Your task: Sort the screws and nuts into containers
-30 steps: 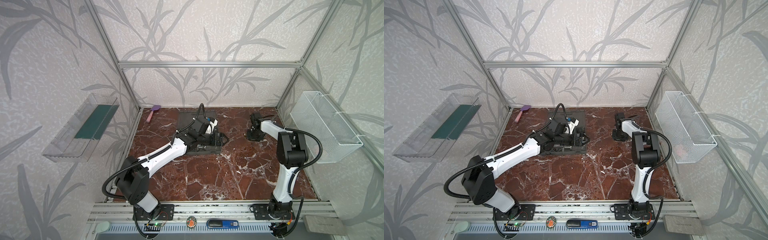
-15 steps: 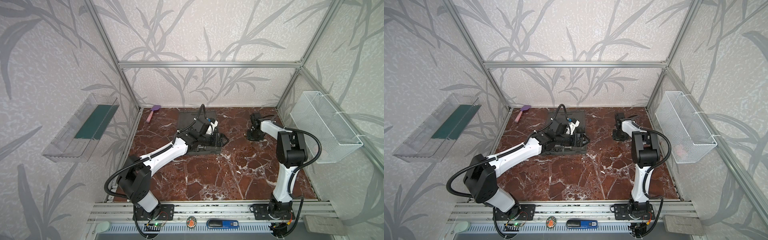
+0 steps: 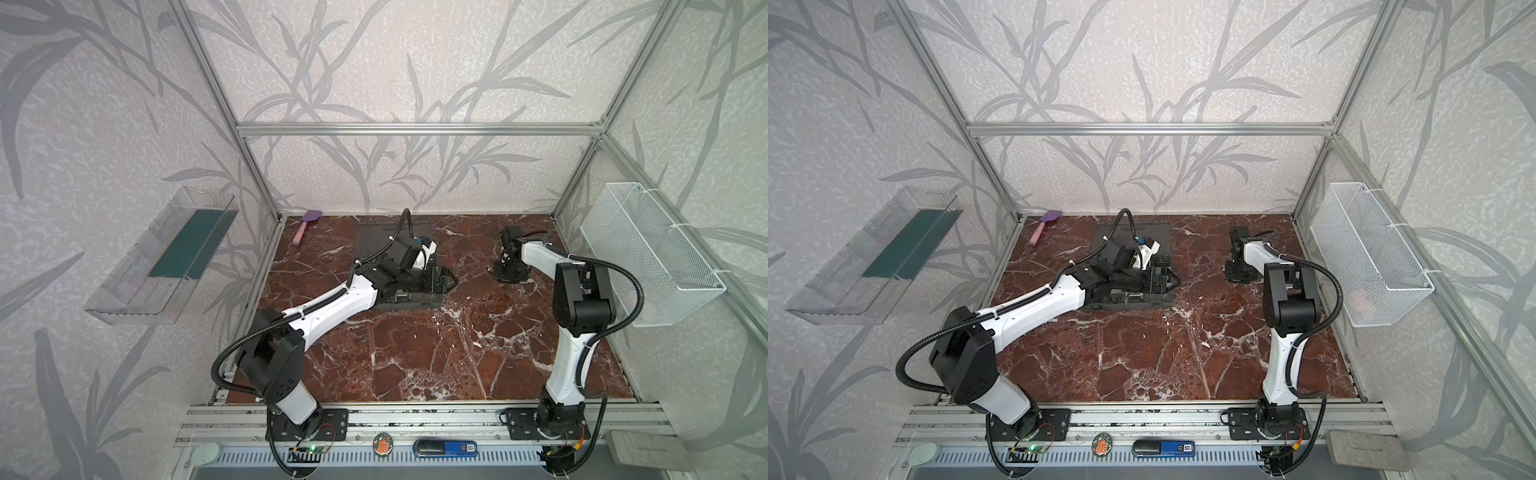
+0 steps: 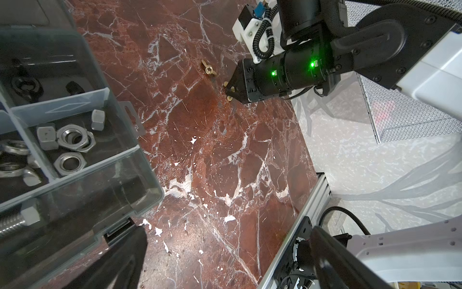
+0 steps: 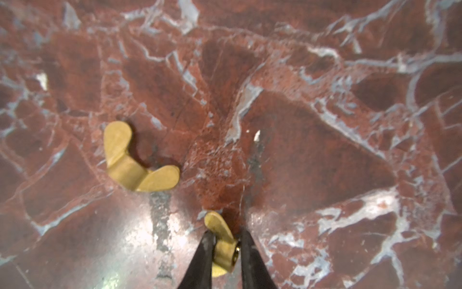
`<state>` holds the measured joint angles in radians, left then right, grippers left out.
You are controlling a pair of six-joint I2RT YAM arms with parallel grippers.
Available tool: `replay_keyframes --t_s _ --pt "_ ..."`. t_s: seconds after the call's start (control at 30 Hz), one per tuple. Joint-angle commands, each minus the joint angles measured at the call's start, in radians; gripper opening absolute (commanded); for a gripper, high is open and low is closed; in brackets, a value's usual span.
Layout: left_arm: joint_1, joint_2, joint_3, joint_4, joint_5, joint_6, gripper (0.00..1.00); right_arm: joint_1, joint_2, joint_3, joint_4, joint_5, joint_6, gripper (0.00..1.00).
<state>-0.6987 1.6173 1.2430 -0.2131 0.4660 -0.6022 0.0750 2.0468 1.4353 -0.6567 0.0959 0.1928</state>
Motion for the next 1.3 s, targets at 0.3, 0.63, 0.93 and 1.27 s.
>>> replay_keyframes --t_s 0.3,0.63,0.93,1.27 --pt "-0.001 -0.045 -0.011 0.000 -0.008 0.007 0.99 0.015 -0.038 0.000 -0.057 -0.024 -0.007 0.10" --pt "0.044 -0.102 -0.032 -0.036 -0.026 0.036 0.99 0.111 -0.120 0.064 -0.088 -0.065 0.004 0.07" --pt "0.159 -0.218 -0.123 -0.055 -0.017 0.025 1.00 0.279 -0.154 0.205 -0.086 -0.181 0.070 0.07" --pt "0.289 -0.370 -0.237 -0.083 -0.019 0.014 0.99 0.502 -0.026 0.416 -0.045 -0.254 0.143 0.06"
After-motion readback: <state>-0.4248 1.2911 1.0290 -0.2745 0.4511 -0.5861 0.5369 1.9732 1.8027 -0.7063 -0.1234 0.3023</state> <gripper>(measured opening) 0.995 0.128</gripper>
